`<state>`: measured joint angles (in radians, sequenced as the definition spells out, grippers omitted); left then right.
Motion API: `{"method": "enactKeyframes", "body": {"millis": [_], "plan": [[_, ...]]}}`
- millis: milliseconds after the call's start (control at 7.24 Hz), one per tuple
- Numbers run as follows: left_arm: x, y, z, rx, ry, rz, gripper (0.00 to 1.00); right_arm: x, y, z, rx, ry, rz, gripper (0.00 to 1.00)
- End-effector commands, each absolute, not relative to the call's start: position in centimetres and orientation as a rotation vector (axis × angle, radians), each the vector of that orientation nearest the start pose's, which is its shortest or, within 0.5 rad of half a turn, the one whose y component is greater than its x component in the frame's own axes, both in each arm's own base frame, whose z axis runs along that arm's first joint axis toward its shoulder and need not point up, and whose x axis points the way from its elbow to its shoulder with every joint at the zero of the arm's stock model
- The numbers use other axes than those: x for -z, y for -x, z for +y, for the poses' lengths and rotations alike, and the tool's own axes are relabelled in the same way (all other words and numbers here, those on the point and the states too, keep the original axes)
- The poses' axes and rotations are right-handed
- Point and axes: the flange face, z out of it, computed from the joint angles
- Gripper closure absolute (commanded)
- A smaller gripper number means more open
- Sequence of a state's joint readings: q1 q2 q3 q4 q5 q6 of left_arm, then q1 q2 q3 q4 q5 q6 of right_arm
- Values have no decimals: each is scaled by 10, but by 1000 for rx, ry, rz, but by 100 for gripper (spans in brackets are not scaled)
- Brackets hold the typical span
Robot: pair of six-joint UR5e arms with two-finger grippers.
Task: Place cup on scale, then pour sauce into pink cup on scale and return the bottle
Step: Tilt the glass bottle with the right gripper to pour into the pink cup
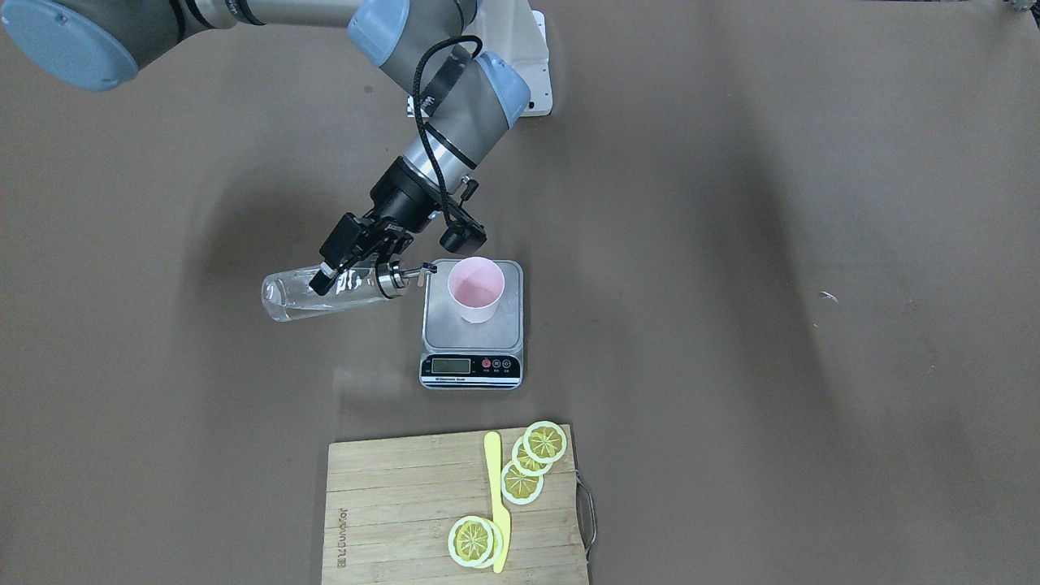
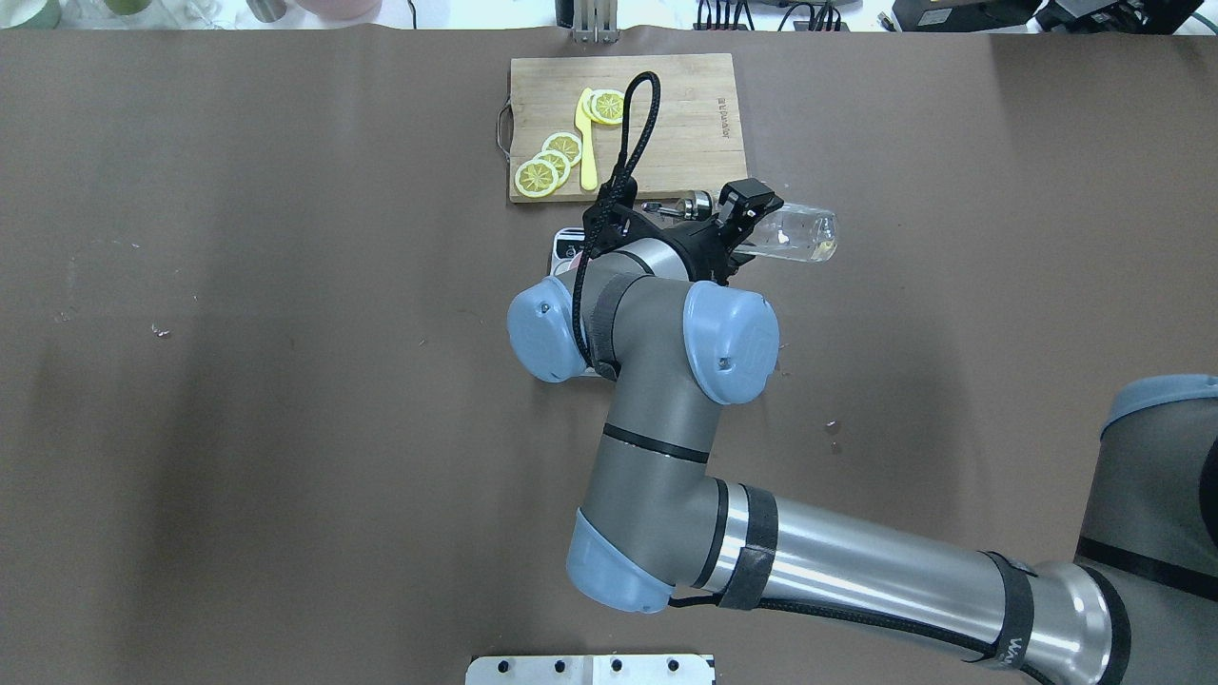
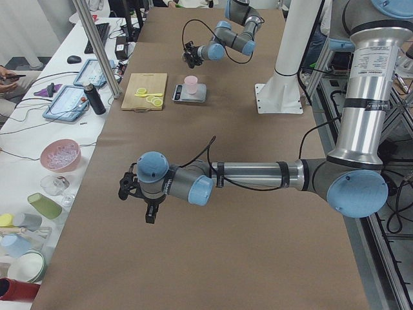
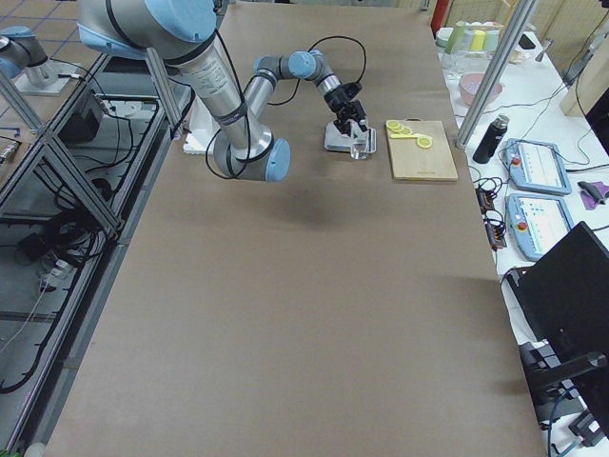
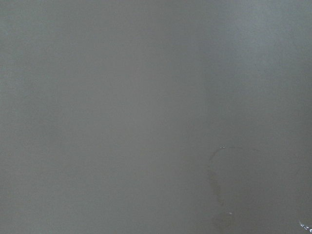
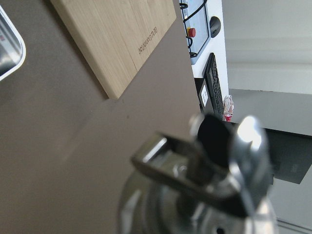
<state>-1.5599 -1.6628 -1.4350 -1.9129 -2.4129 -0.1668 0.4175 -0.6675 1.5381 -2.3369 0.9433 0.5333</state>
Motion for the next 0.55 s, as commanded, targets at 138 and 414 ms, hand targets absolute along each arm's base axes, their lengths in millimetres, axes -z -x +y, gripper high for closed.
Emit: {"method": "enactKeyframes", "body": {"millis": [138,414], "plan": [[-649,79,-542,63,-206,850,3,-193,577,-452,601,-548,412,100],[-656,85,-540,79,-199,849,3,-184,577,-449,618,-531,447,100]]}}
